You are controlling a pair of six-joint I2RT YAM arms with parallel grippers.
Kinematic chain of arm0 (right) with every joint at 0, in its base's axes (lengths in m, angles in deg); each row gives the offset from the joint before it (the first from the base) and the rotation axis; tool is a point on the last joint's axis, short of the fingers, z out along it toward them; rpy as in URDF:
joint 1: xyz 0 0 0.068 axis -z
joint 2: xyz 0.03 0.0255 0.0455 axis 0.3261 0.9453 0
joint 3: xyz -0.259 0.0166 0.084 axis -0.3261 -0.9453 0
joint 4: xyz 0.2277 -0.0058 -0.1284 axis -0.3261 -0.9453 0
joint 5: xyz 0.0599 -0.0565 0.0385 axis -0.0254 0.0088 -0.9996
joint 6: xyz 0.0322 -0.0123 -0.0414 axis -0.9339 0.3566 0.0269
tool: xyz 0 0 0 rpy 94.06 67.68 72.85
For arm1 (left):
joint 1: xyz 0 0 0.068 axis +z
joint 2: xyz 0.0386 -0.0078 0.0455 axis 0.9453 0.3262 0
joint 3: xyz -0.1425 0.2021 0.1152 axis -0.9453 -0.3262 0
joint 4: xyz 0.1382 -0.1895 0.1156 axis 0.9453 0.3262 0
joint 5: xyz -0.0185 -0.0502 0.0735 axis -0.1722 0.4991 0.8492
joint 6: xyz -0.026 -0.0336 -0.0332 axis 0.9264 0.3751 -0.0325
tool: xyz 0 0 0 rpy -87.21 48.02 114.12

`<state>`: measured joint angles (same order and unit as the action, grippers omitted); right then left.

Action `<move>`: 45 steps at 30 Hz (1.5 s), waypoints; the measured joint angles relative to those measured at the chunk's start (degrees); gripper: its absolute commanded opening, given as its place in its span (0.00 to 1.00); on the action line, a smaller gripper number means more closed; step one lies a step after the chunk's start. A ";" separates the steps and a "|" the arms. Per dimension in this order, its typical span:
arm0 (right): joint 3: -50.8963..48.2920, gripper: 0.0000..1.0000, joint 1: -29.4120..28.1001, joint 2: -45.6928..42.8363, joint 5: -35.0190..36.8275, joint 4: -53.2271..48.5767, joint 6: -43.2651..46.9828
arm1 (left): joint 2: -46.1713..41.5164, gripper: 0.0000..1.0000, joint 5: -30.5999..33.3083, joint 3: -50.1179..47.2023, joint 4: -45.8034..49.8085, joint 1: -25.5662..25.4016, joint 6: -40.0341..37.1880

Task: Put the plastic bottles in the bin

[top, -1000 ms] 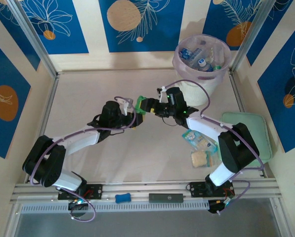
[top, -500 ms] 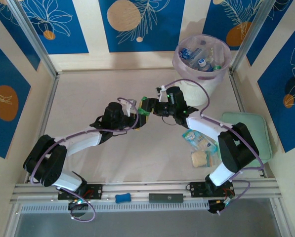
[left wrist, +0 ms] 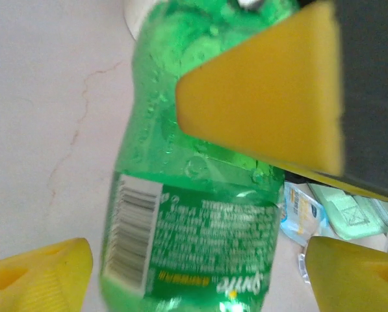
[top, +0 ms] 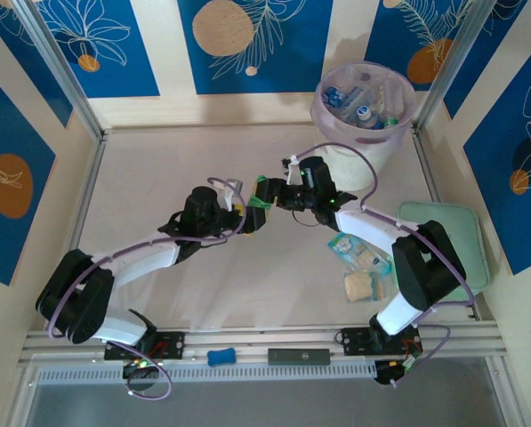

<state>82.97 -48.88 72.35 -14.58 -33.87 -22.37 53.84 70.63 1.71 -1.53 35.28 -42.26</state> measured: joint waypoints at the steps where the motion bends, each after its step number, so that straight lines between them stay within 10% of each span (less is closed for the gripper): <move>1: 0.04 0.49 0.48 -0.46 0.59 -1.16 0.79 | -0.92 0.87 1.29 -0.46 0.31 -0.02 0.09; 14: 12.07 0.49 8.74 -16.70 10.56 -18.08 18.69 | -8.59 1.00 25.09 -6.29 12.02 0.79 5.73; 27: 36.00 0.49 25.51 -15.23 11.82 -27.06 30.14 | -2.27 1.00 22.25 -5.70 12.85 1.07 7.26; 45: 58.21 0.50 32.13 9.14 24.76 -42.86 39.47 | -0.13 1.00 18.82 -4.52 12.04 1.18 7.21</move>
<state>141.17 -16.75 81.48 10.18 -76.74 17.11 53.71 89.45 -2.81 10.51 36.46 -35.05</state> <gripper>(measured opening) 0.558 0.997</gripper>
